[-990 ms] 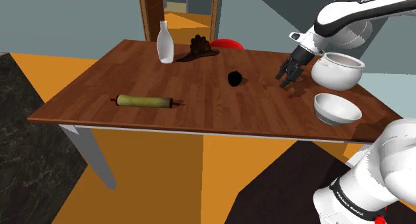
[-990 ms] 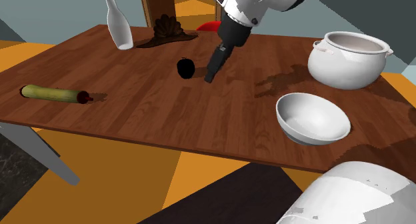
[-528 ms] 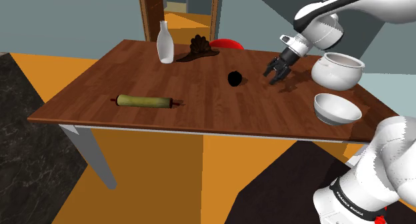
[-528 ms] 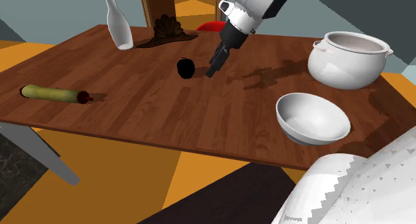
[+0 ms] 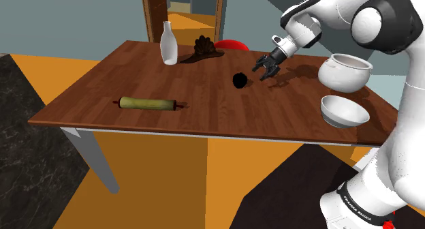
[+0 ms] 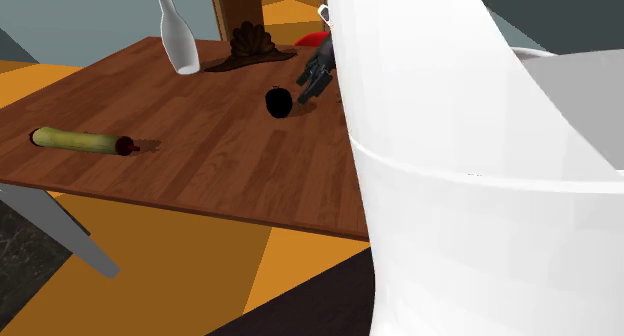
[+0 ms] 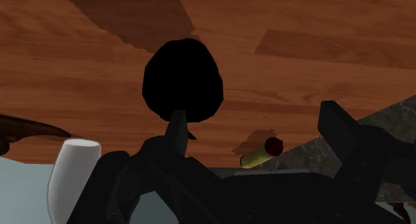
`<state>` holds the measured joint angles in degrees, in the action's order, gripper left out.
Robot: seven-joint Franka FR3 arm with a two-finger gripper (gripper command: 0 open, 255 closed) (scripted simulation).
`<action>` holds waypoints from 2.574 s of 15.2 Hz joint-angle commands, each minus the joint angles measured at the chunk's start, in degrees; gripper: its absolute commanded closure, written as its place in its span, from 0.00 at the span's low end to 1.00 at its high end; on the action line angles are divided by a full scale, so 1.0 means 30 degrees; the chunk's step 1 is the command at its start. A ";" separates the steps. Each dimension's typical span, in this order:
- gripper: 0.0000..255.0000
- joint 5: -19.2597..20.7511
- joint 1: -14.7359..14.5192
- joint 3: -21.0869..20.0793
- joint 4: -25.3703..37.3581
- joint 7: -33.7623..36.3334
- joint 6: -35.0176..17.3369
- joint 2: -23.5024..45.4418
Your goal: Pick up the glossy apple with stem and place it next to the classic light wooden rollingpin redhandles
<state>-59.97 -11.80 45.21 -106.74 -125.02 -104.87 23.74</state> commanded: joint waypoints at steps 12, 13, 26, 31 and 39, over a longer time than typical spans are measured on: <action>0.00 -0.3334 0.2393 -0.2615 0.5004 -0.2205 0.1851 0.4647; 0.00 -0.3334 0.2392 -0.2614 0.5003 -0.2205 0.1851 0.4646; 1.00 -0.3333 0.2391 -0.2614 0.4999 -0.2207 0.1850 0.4645; 1.00 -0.3153 0.2329 -0.2500 0.5068 -0.1935 0.2013 0.4372; 1.00 -0.2465 0.2141 -0.2097 0.5508 -0.0815 0.2713 0.3376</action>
<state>-67.61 -5.44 38.79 -90.71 -128.00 -97.15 34.10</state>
